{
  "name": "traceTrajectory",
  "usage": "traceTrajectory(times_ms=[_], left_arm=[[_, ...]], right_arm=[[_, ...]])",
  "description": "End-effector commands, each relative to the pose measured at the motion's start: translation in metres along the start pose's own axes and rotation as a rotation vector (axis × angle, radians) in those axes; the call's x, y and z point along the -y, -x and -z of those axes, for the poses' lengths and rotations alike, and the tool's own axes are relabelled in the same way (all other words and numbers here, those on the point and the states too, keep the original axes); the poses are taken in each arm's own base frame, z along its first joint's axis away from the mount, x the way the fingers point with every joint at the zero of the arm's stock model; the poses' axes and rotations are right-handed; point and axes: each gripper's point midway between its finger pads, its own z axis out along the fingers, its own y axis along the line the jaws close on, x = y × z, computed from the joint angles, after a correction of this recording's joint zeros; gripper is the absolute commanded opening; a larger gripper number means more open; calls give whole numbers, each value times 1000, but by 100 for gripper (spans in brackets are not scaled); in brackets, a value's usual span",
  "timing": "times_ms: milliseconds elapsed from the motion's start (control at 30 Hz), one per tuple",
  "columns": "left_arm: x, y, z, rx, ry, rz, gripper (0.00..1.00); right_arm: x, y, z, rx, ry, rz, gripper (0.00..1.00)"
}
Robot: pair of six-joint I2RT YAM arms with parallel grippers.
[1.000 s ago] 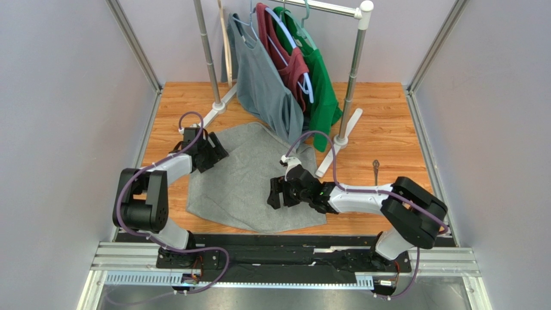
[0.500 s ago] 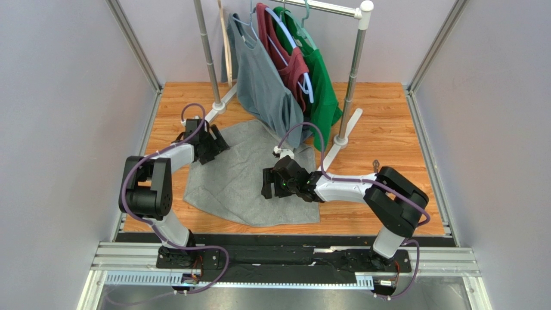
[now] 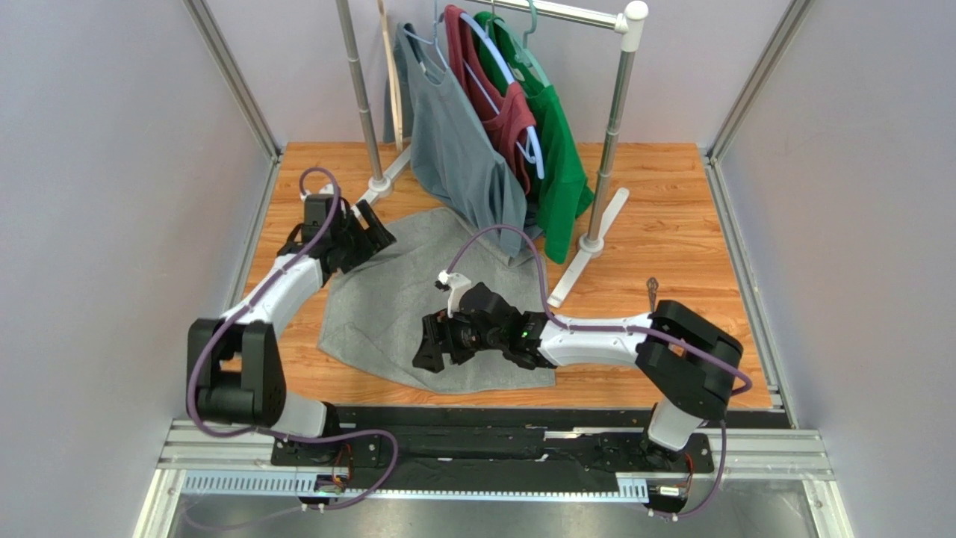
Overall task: Fold the napkin, place the utensils inside, and roll it up
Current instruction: Flatten out the napkin at the center of the board.
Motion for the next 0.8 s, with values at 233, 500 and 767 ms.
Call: traceTrajectory(times_ms=[233, 500, 767], left_arm=[[42, 52, 124, 171, -108, -205, 87], [17, 46, 125, 172, -105, -191, 87], [11, 51, 131, 188, -114, -180, 87]], right_arm=[[-54, -17, -32, -61, 271, -70, 76], [-63, -33, -46, -114, 333, -110, 76], [-76, -38, -58, -137, 367, -112, 75]])
